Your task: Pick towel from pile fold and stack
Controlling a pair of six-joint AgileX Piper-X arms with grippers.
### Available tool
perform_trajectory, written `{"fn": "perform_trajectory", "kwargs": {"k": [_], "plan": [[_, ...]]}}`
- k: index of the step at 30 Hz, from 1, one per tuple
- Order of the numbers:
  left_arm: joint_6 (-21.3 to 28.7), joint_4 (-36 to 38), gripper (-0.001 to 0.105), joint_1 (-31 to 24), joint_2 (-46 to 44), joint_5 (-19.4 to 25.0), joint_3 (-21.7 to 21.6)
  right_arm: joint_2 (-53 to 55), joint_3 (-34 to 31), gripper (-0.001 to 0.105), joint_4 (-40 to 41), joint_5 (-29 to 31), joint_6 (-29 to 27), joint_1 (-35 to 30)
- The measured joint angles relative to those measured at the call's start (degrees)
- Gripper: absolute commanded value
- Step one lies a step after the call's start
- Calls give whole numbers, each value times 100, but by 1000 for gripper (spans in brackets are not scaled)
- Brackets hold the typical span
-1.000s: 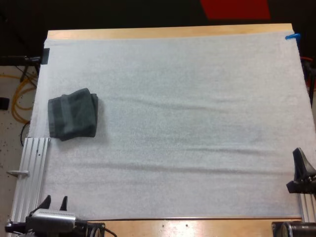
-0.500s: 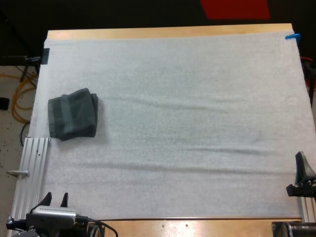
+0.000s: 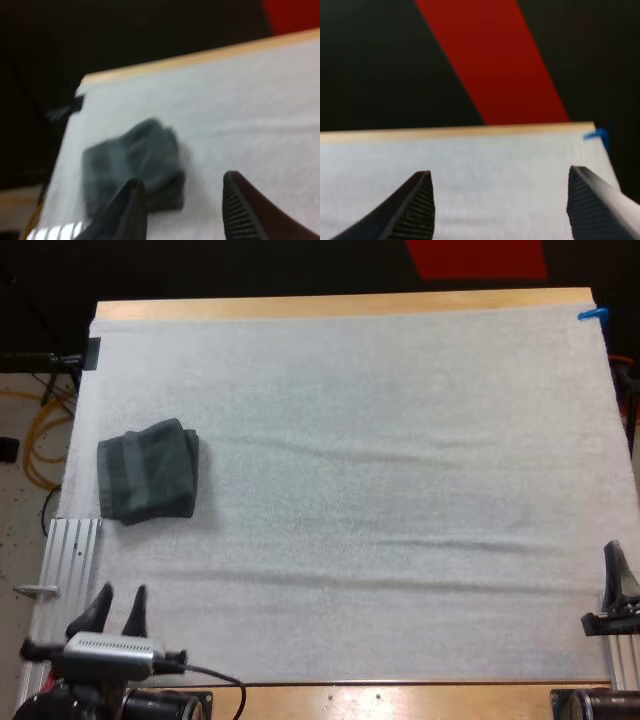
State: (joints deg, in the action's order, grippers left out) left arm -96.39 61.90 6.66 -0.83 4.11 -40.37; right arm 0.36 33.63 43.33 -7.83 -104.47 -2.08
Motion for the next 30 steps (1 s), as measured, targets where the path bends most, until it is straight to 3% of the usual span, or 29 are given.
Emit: {"fn": "perform_trajectory", "kwargs": {"k": [6,13,30], "plan": [[0,-1048,35,0,11,-359,707,0,0,57,-75,-73,-7,0],[0,-1173,35,0,11,-374,1238,0,-22,57,220,-129,-7,0],[0,-717,35,0,11,-411,1315,0,-479,57,1050,-258,-7,0]]}}
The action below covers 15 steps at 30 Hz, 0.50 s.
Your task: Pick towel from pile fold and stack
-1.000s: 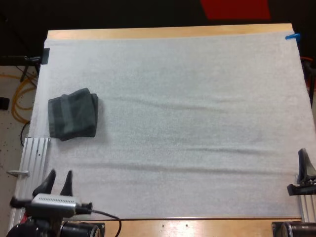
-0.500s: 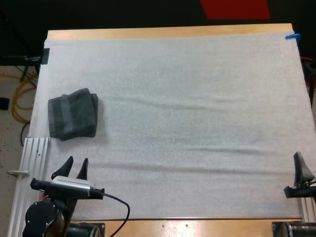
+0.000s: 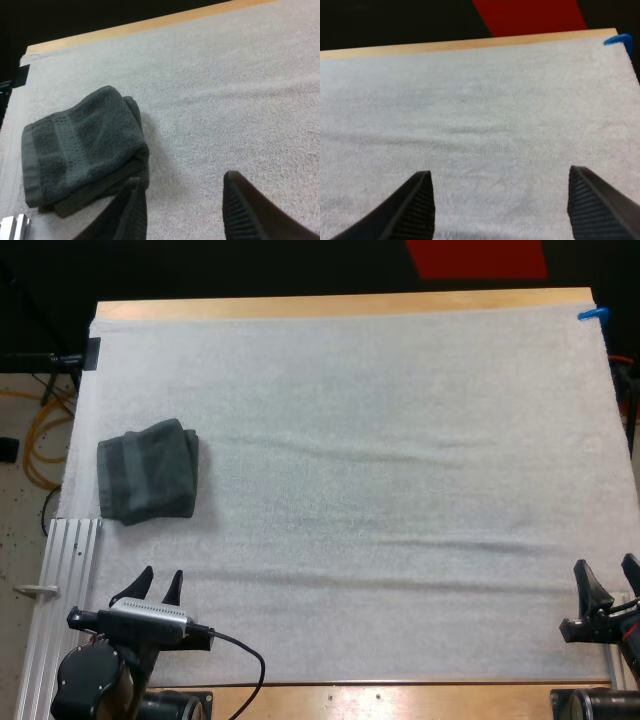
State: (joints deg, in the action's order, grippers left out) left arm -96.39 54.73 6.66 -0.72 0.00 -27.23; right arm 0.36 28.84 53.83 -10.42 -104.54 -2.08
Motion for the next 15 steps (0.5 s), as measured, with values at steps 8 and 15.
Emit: {"fn": "perform_trajectory", "kwargs": {"k": [8,15], "plan": [[0,0,35,0,0,0,0,0,-15,57,295,0,0,0],[0,0,35,-207,0,0,0,0,-15,57,295,0,0,0]]}}
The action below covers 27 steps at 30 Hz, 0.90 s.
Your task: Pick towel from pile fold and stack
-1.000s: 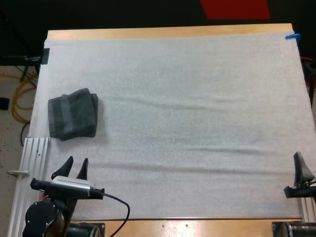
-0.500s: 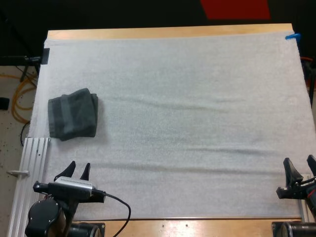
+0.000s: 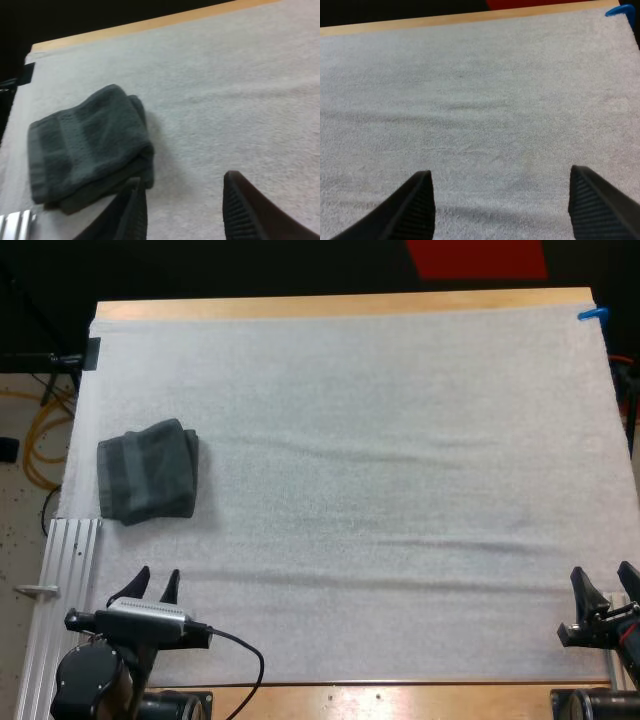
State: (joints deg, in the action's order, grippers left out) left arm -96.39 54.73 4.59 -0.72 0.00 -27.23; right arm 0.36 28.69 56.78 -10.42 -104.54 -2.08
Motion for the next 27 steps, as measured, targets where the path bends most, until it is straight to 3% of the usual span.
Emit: {"fn": "perform_trajectory", "kwargs": {"k": [6,27], "plan": [[0,0,35,-500,0,0,0,0,0,57,0,0,0,0],[0,0,35,-516,0,0,0,0,0,57,0,0,0,0]]}}
